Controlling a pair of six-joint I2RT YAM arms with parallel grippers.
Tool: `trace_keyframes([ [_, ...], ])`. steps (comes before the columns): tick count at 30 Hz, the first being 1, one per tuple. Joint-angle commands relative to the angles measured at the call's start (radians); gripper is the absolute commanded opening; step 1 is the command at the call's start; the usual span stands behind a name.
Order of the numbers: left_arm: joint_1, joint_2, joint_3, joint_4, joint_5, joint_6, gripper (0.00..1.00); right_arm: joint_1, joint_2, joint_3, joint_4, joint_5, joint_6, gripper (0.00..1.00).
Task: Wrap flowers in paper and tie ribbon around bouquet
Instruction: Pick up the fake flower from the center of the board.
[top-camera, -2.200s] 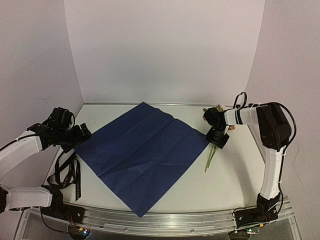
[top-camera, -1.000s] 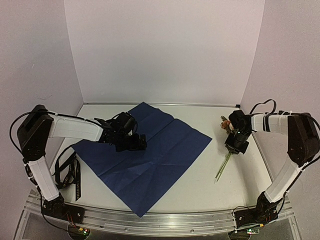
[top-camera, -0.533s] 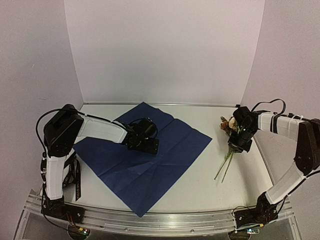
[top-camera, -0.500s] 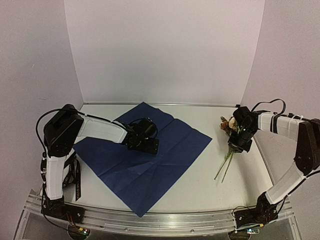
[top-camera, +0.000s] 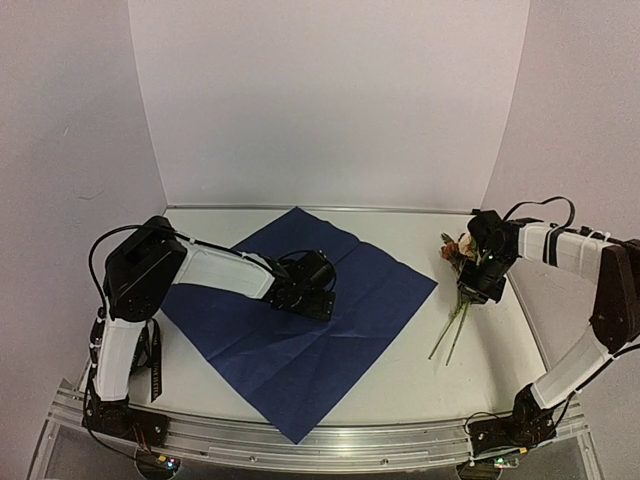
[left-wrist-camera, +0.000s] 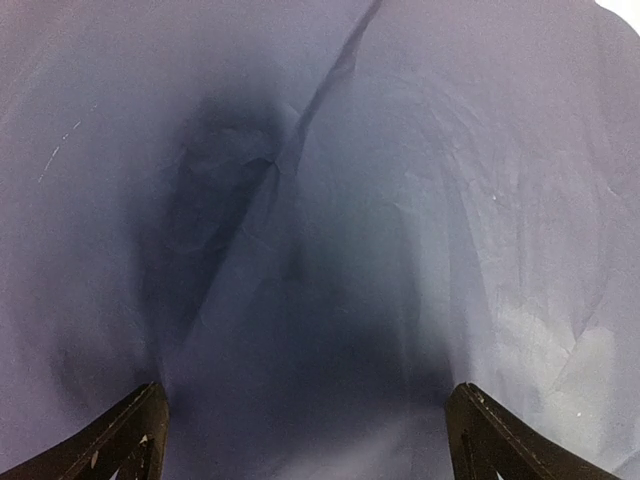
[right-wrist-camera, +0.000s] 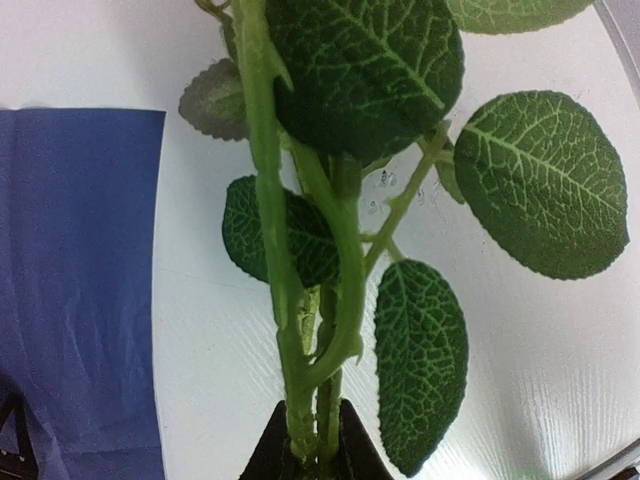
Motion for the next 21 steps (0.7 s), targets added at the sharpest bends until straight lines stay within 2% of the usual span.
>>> trace_keyframes([
  [1, -0.003, 0.022, 0.055, -0.027, 0.019, -0.051, 1.00, -0.002, -0.026, 0.059, -0.017, 0.021, -0.030, 0.00],
  [9, -0.001, -0.109, 0.057, -0.019, 0.035, -0.069, 1.00, 0.000, -0.079, 0.114, -0.059, 0.040, -0.084, 0.00],
  [13, 0.022, -0.216, 0.027, -0.019, 0.068, -0.081, 1.00, 0.010, -0.085, 0.141, -0.021, -0.024, -0.101, 0.00],
  [21, 0.208, -0.524, -0.273, 0.019, 0.272, -0.164, 1.00, 0.140, 0.003, 0.280, 0.045, -0.140, -0.113, 0.00],
])
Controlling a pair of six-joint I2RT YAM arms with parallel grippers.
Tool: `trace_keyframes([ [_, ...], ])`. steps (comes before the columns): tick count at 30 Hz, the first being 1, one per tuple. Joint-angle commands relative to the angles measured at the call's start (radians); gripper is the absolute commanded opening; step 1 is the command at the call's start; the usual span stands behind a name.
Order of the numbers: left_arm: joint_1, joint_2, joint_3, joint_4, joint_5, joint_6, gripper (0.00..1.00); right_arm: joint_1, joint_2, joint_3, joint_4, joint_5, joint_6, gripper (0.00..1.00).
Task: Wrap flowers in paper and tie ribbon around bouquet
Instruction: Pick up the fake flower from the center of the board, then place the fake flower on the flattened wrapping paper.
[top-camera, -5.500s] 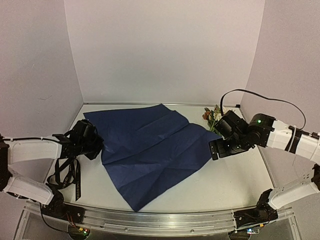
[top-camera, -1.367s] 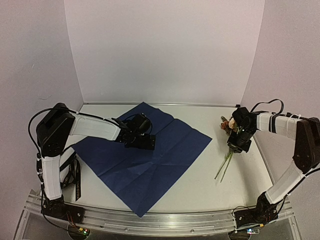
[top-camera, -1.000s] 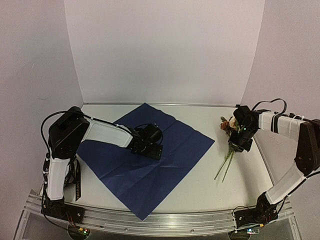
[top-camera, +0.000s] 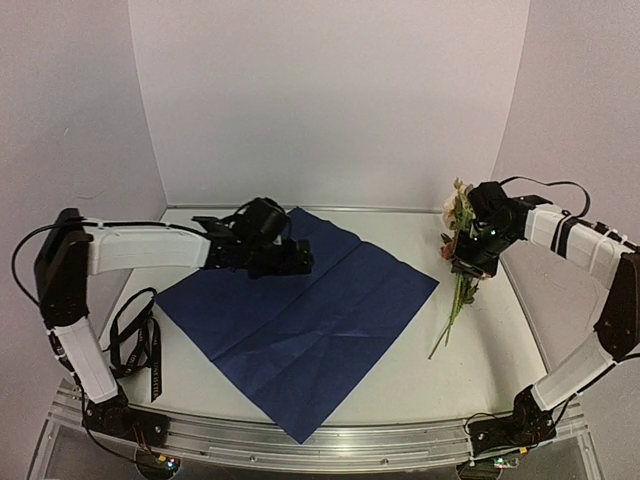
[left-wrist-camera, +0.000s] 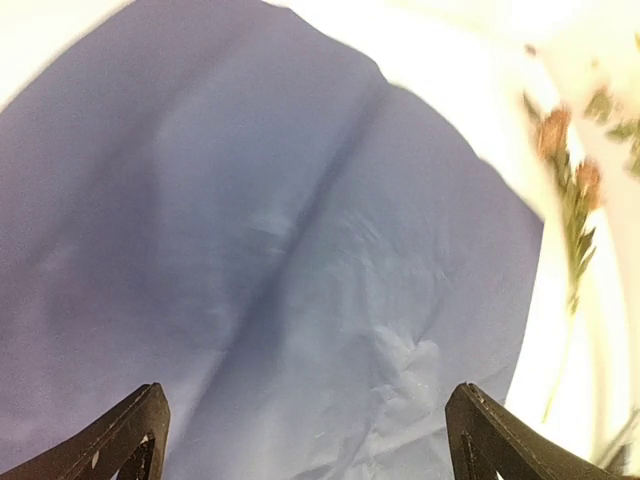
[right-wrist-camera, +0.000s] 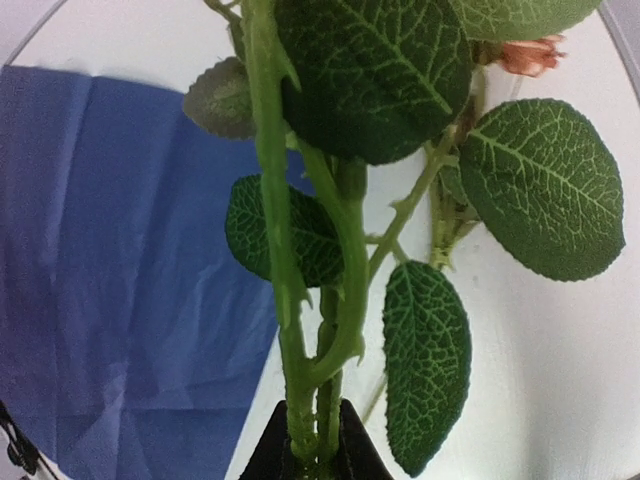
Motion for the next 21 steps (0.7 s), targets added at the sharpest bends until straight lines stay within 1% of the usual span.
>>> trace_keyframes([
  [1, 0.135, -0.191, -0.200, 0.018, 0.143, -0.066, 1.00, 0.112, 0.075, 0.150, 0.078, -0.072, -0.022, 0.00],
  [3, 0.172, -0.253, -0.281, 0.023, 0.168, -0.066, 1.00, 0.171, 0.141, 0.220, 0.092, -0.075, -0.010, 0.00],
  [5, 0.212, -0.292, -0.356, 0.037, 0.211, -0.065, 0.99, 0.222, 0.219, 0.275, 0.155, -0.088, 0.023, 0.00],
  [6, 0.226, -0.304, -0.383, 0.048, 0.246, -0.063, 0.99, 0.237, 0.255, 0.301, 0.201, -0.098, 0.050, 0.00],
  [9, 0.252, -0.337, -0.439, 0.046, 0.259, -0.059, 0.95, 0.286, 0.381, 0.397, 0.287, -0.133, 0.105, 0.00],
  [10, 0.260, -0.344, -0.456, 0.042, 0.261, -0.060, 0.93, 0.302, 0.428, 0.430, 0.330, -0.149, 0.124, 0.00],
  [14, 0.299, -0.346, -0.516, 0.046, 0.273, -0.063, 0.79, 0.357, 0.602, 0.579, 0.450, -0.200, 0.169, 0.00],
  [16, 0.312, -0.324, -0.529, 0.043, 0.281, -0.056, 0.70, 0.373, 0.694, 0.664, 0.521, -0.251, 0.203, 0.00],
  [19, 0.323, -0.303, -0.552, 0.049, 0.275, -0.049, 0.66, 0.382, 0.843, 0.829, 0.553, -0.312, 0.266, 0.00],
  [21, 0.334, -0.290, -0.562, 0.049, 0.278, -0.045, 0.64, 0.385, 0.909, 0.896, 0.570, -0.324, 0.312, 0.00],
])
